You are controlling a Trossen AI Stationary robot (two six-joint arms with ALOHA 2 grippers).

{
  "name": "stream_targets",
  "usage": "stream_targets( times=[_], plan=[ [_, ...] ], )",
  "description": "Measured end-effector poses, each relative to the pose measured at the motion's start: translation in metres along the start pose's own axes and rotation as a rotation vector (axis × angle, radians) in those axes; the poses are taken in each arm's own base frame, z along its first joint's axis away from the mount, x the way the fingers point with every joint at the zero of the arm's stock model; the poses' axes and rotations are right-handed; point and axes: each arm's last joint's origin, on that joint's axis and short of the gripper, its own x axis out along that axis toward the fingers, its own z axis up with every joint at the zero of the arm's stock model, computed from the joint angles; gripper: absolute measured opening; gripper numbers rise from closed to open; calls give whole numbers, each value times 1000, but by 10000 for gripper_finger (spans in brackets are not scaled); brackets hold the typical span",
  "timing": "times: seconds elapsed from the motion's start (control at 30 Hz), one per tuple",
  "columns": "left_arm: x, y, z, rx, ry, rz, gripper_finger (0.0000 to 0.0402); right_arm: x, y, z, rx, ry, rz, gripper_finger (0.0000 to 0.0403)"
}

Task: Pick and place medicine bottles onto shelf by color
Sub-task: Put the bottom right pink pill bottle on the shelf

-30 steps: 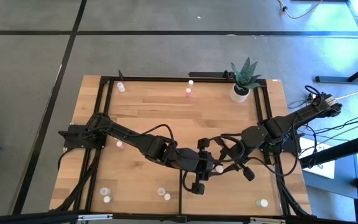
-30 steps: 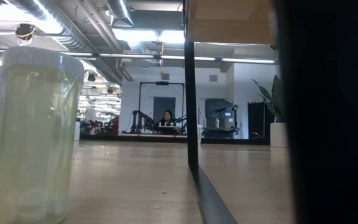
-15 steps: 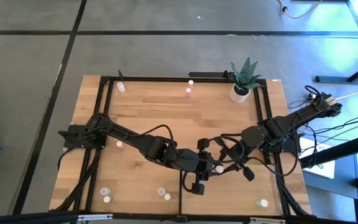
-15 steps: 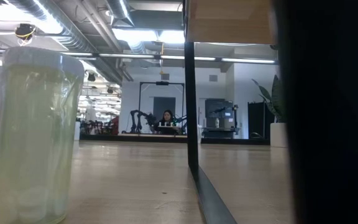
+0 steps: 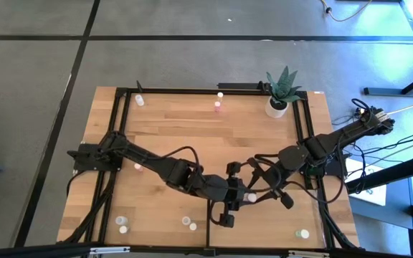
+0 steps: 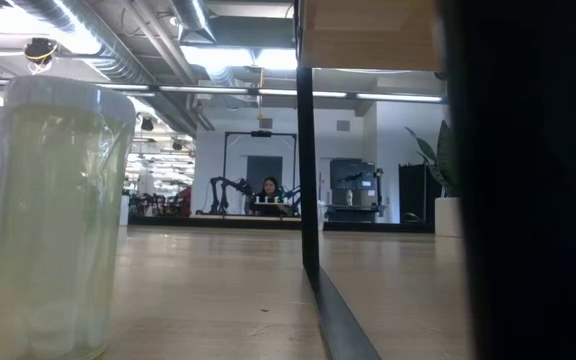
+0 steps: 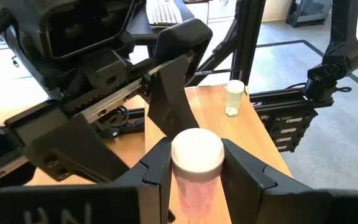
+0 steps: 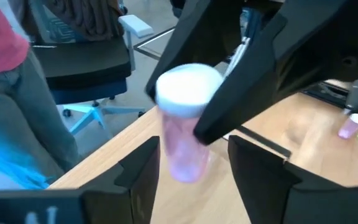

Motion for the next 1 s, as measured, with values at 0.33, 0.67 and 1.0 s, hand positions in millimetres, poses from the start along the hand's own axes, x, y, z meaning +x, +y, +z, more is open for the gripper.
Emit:
stream_targets(
  times=[0.33, 0.67, 1.0],
  plan=[
    [-6, -17, -1, 12, -7, 17, 95, -7, 3, -2, 51, 31, 30, 194],
    [-16, -42, -3, -30, -9, -26, 95, -40, 10, 9, 34, -57, 23, 194],
    [-18, -47, -6, -71, 5, -6, 95, -51, 13, 13, -7, -93, 27, 194]
  ],
)
